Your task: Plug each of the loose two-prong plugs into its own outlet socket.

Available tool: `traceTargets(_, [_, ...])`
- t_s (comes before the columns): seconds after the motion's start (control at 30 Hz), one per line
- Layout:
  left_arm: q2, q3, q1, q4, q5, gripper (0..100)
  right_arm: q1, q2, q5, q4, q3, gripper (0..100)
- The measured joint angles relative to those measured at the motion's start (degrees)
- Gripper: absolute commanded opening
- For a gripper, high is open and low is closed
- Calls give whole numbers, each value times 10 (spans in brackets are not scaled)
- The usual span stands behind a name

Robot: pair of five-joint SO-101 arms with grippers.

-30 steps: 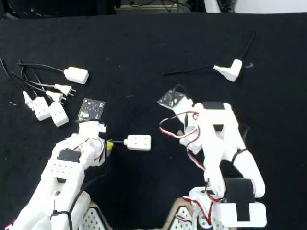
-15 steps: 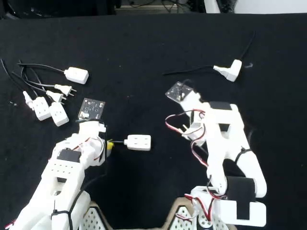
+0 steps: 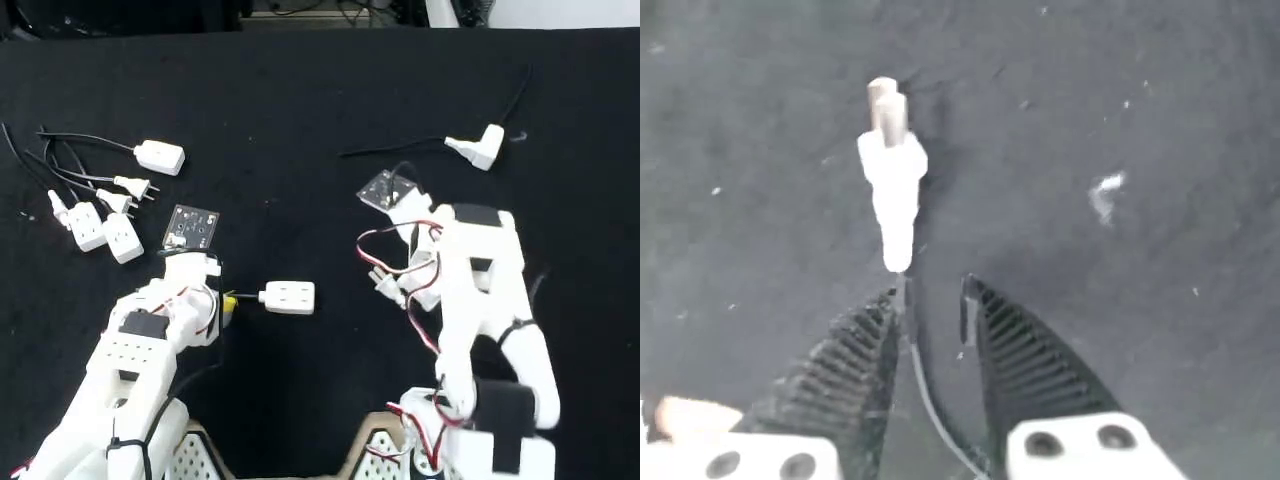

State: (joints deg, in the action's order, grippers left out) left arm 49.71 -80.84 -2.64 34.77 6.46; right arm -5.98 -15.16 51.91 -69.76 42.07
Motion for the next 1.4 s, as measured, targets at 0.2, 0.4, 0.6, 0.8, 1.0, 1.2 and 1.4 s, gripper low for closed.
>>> traceTargets(0.2, [0, 0, 0, 0, 0, 220, 56, -67, 18, 57, 85, 81])
traceTargets(0.4, [0, 0, 0, 0, 0, 220, 46, -72, 21, 171, 122, 81])
traceTargets(0.6, [0, 0, 0, 0, 0, 220, 17, -55, 21, 179, 126, 81])
traceTargets(0.8, [0, 0, 0, 0, 0, 220, 16, -55, 21, 127, 126, 81])
traceTargets(1.0, [0, 0, 0, 0, 0, 220, 33, -55, 21, 105, 126, 81])
traceTargets(1.2, [0, 0, 0, 0, 0, 220, 33, -55, 21, 139, 126, 84])
traceTargets(1.4, [0, 0, 0, 0, 0, 220, 32, -5, 21, 142, 126, 84])
